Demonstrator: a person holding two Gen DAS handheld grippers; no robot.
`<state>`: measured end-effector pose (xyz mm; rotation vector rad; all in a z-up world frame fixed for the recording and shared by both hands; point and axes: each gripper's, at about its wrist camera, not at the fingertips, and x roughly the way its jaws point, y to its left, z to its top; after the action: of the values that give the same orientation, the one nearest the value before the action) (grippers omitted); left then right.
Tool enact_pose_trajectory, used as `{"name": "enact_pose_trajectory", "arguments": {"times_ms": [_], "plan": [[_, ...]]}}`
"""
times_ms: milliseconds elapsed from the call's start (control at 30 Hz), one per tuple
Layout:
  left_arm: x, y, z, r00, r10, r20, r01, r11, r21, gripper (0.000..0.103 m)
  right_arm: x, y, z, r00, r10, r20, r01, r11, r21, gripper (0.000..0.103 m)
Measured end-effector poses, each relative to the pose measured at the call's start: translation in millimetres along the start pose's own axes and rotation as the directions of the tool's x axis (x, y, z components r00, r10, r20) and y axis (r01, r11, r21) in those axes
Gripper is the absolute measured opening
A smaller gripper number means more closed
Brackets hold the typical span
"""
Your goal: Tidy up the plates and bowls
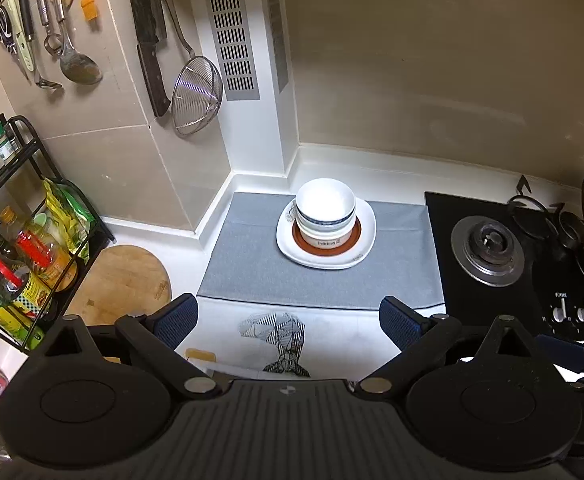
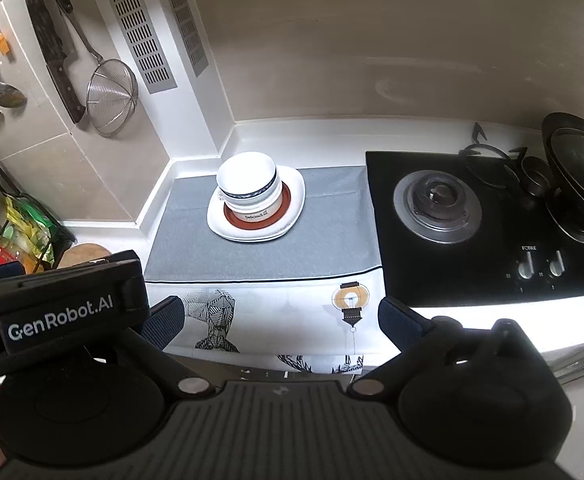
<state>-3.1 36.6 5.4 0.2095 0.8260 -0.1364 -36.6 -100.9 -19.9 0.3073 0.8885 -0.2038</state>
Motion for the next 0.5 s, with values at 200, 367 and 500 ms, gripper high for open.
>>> {"name": "enact_pose_trajectory", "arguments": {"times_ms": [200,367,500], "plan": [[-9,2,-11,1.0,-0.013,-0.002,0.013,1.0,0.008,0.098,-12,0,-13,1.0,-0.019,0.009,0.019,1.0,-0.007,0.103],[-16,5,-15,1.0,-0.015,0.003,0.015,1.0,0.009,0.098,-19,0,-17,1.0,-0.015,0.021,0.016,1.0,-0.019,0.103],[-19,6,-17,1.0,-0.009,0.007,0.009,1.0,0.013,0.098,-21,1,-19,1.0,-0.007,0.02,0.008,1.0,-0.01,0.103]]}}
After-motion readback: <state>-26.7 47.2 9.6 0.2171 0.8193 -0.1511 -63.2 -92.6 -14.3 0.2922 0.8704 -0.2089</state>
